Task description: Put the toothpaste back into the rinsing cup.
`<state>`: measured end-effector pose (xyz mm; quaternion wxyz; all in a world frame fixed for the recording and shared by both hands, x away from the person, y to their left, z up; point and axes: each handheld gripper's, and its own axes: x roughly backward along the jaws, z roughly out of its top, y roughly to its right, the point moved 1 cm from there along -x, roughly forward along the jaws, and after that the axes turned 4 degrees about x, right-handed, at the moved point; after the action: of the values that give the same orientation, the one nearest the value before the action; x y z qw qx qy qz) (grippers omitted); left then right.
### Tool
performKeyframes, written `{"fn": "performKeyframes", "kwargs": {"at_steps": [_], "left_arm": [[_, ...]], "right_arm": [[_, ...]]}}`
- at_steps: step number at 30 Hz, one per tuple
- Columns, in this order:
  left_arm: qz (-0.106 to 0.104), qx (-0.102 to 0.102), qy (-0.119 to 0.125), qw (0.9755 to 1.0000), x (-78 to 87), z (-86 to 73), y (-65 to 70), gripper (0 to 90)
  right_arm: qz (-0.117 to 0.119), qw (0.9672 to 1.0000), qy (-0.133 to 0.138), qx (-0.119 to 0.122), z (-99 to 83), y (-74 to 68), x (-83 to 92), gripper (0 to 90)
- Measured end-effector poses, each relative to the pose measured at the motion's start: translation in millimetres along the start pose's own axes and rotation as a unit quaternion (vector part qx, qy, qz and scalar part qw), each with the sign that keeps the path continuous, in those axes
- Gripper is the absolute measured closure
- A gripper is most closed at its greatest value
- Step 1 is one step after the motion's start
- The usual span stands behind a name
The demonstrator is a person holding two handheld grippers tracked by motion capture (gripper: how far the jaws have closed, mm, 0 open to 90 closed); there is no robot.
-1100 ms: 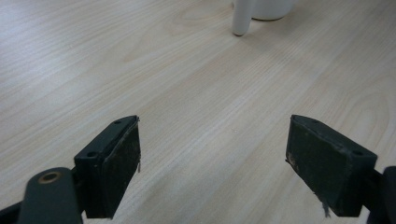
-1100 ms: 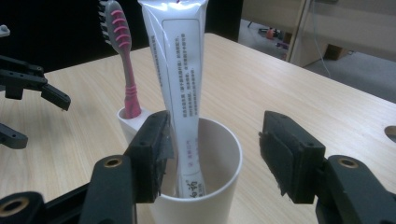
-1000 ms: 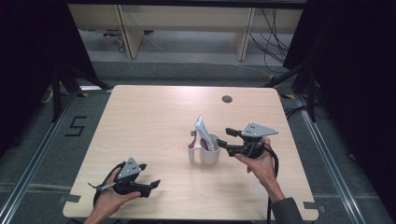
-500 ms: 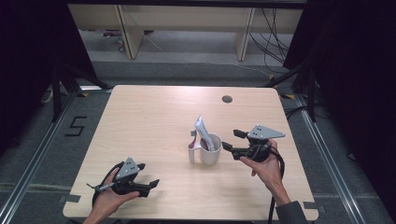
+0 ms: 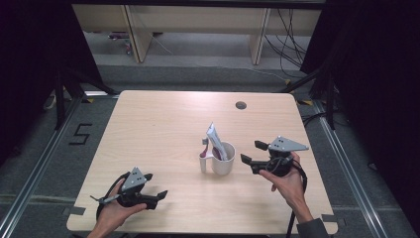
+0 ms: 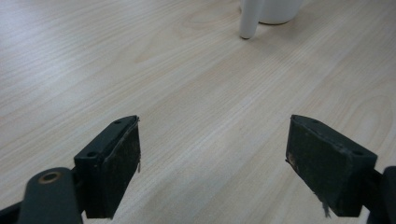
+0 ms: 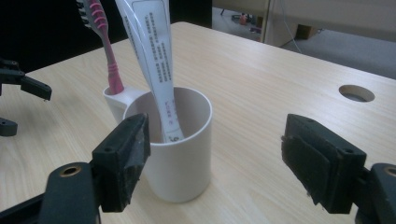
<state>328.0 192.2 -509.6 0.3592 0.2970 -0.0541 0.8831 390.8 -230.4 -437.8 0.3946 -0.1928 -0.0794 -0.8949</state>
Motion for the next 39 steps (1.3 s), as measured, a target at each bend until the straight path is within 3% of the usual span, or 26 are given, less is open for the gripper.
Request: {"fn": "performKeyframes", "kwargs": {"at_steps": [4,6,7,8,9,12,13,19,21,22,23,26,27,28,30,32,33,36,37,39], "left_arm": [[0.001,-0.002,0.002,1.0000,0.3,0.0,0.2,17.5],[0.000,-0.004,-0.001,1.0000,1.0,0.3,-0.4,17.5],[0.000,-0.004,-0.001,1.0000,1.1,0.3,-0.4,17.5],[0.000,-0.005,-0.001,1.0000,1.1,0.3,-0.4,17.5],[0.000,-0.005,-0.001,1.0000,1.2,0.3,-0.5,17.5],[-0.001,-0.013,-0.008,0.9999,2.4,0.2,-2.1,17.5],[-0.001,-0.013,-0.008,0.9999,2.3,0.1,-2.1,17.5],[-0.002,-0.001,0.000,1.0000,-0.1,0.0,0.0,17.3],[-0.002,-0.001,0.004,1.0000,-1.2,0.0,-0.1,17.1],[-0.002,-0.006,0.000,1.0000,-0.8,0.2,-0.9,17.1],[-0.001,-0.007,-0.003,1.0000,-0.5,0.4,-0.8,17.0],[-0.002,-0.006,-0.003,1.0000,-0.8,0.5,-1.0,17.0],[-0.003,-0.006,-0.003,1.0000,-0.8,0.6,-1.1,17.0],[-0.002,-0.007,-0.003,1.0000,-0.6,0.7,-1.7,17.0],[-0.003,-0.002,-0.001,1.0000,-0.7,0.6,-1.6,17.0],[-0.004,-0.001,-0.001,1.0000,-0.8,0.4,-1.8,17.0],[-0.003,-0.001,0.000,1.0000,-0.8,0.3,-1.8,17.0],[-0.003,-0.001,-0.001,1.0000,-1.0,0.2,-1.7,17.0],[-0.003,-0.001,-0.002,1.0000,-1.1,0.2,-1.7,17.0],[-0.003,-0.002,-0.001,1.0000,-1.0,0.2,-1.6,17.0]], "right_arm": [[-0.003,1.0000,0.004,-0.003,-2.6,1.0,4.1,24.1],[-0.011,0.9999,0.004,0.010,-3.2,2.9,6.3,23.9],[-0.005,1.0000,0.003,-0.008,-4.3,0.6,6.8,23.2],[-0.012,0.9999,0.008,0.005,-4.5,2.4,7.2,22.7],[-0.005,1.0000,0.003,-0.003,-5.0,1.7,7.7,22.1],[-0.013,0.9998,0.003,-0.015,-7.0,1.0,9.3,19.3],[-0.014,0.9999,0.004,-0.004,-8.1,3.0,9.0,19.0],[-0.013,0.9998,-0.004,-0.015,-15.0,1.7,9.3,16.6],[-0.018,0.9998,-0.011,-0.004,-16.0,2.7,10.9,16.2],[-0.012,0.9997,-0.010,-0.019,-17.0,0.3,10.9,16.2],[-0.018,0.9998,-0.005,-0.004,-18.0,2.2,10.1,16.2],[-0.018,0.9997,-0.010,-0.009,-21.7,1.1,9.7,16.2],[-0.014,0.9994,-0.023,-0.024,-22.6,-1.2,10.9,16.2],[-0.020,0.9997,-0.015,-0.008,-23.8,0.8,9.4,16.2],[-0.020,0.9993,-0.023,-0.020,-25.5,-1.2,10.3,16.3],[-0.019,0.9996,-0.017,-0.012,-27.0,0.0,8.7,16.2],[-0.016,0.9994,-0.019,-0.024,-27.8,-2.0,8.6,16.3],[-0.017,0.9996,-0.021,-0.013,-28.7,-0.9,10.2,16.3],[-0.013,0.9993,-0.025,-0.025,-29.0,-2.9,11.3,16.3],[-0.020,0.9996,-0.018,-0.009,-29.8,-1.3,11.6,16.4]]}}
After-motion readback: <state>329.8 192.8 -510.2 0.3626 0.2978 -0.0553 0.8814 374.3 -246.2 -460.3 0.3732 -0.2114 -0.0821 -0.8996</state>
